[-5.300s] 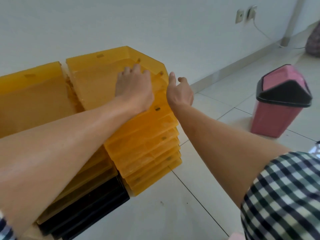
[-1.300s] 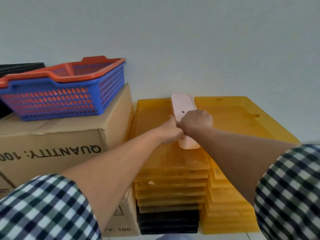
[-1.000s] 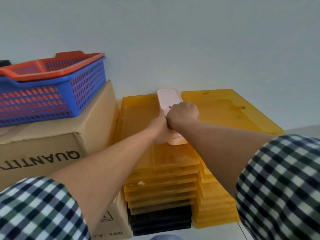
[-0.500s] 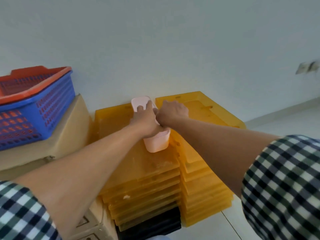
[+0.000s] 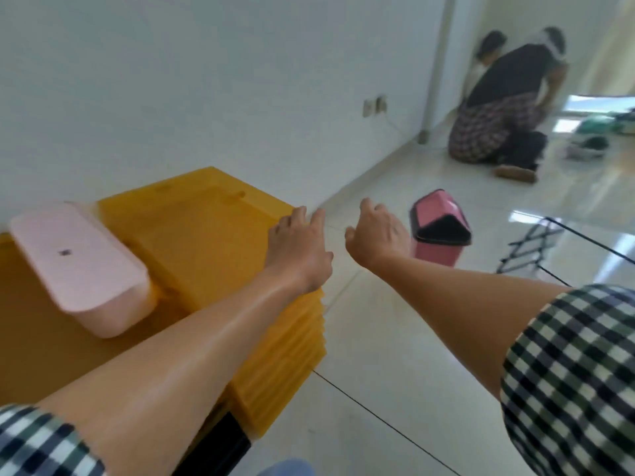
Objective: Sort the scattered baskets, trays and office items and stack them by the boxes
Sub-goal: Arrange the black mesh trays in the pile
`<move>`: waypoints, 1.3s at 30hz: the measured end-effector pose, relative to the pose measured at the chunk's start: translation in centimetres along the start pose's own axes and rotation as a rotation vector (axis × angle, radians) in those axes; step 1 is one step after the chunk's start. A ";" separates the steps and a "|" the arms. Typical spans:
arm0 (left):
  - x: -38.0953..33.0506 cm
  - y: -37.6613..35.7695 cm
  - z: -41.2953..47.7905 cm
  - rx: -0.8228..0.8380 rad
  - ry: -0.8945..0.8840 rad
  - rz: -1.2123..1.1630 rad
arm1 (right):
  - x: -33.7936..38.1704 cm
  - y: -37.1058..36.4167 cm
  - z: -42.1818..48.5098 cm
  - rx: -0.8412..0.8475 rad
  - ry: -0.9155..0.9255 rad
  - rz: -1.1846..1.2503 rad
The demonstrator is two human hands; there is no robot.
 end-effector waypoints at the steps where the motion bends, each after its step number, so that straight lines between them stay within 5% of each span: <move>1: -1.8 -1.5 0.2 0.036 -0.025 -0.007 | -2.7 -0.1 -0.8 0.008 -0.047 -0.011; 10: -14.6 -13.6 -1.5 0.316 -0.202 -0.042 | -24.3 -0.4 -9.5 0.083 -0.456 -0.136; 22: -20.4 -22.2 -2.5 0.481 -0.167 -0.013 | -37.6 -3.1 -11.7 0.277 -0.754 -0.077; 29: -26.2 -25.8 0.5 0.477 -0.249 -0.056 | -45.4 -2.9 -8.9 -0.008 -1.111 0.298; 33: -31.8 -27.9 2.4 0.471 -0.316 -0.134 | -51.2 -1.9 -7.5 -0.320 -1.317 0.635; 39: -41.1 -30.2 3.9 0.499 -0.446 -0.288 | -58.0 -1.0 -4.4 -0.477 -1.329 0.767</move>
Point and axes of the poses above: each hand's wrist, its own z-axis towards the middle knuckle, its own y-axis out of the back of the hand, x = y × z, the point moved 2 cm from there along z, towards the middle knuckle
